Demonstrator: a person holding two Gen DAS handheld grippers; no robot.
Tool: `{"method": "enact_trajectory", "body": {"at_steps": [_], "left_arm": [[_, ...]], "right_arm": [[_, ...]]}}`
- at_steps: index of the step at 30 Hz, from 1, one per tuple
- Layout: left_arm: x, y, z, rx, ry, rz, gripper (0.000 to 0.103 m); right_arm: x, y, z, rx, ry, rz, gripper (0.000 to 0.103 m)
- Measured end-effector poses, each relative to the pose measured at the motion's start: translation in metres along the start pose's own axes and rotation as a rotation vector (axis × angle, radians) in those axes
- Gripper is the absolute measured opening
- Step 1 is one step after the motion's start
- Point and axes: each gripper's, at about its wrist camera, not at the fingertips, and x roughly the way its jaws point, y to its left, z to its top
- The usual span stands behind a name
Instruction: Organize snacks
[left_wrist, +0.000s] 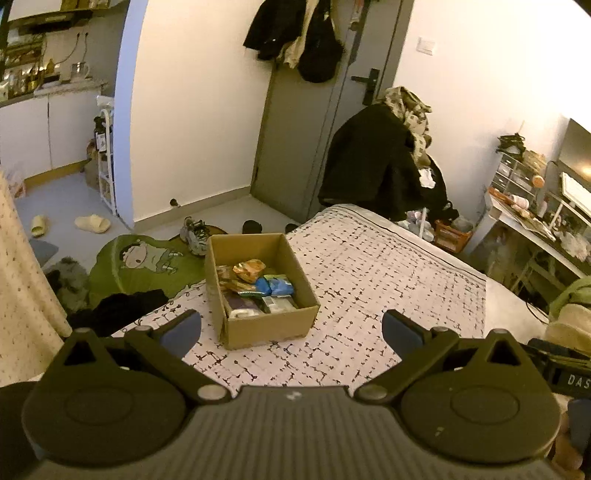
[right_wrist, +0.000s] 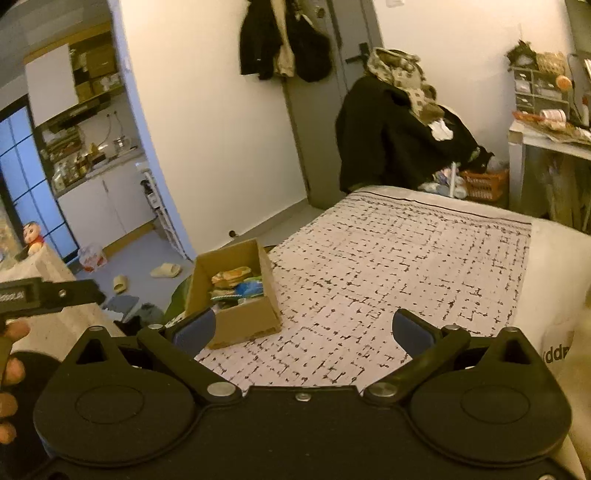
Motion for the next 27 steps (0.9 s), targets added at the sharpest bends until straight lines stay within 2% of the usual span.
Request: {"method": "enact_trajectory", "body": {"at_steps": [8, 17, 20, 27], "left_arm": [[-0.002, -0.003, -0.012, 0.013, 0.008, -0.01, 0.103], [-0.006, -0.006, -0.022, 0.042, 0.006, 0.007, 0.103], [-0.005, -0.007, -0.024, 0.057, 0.002, 0.015, 0.103], [-0.004, -0.009, -0.024, 0.064, -0.001, 0.023, 0.103]], "right_arm": [[-0.007, 0.011, -0.011, -0.051, 0.03, -0.04, 0.103], [-0.007, 0.018, -0.022, -0.101, 0.053, -0.014, 0.103], [-0.011, 0.017, -0.023, -0.099, 0.046, 0.013, 0.103], [-0.011, 0.015, -0.024, -0.077, 0.045, 0.013, 0.103]]}}
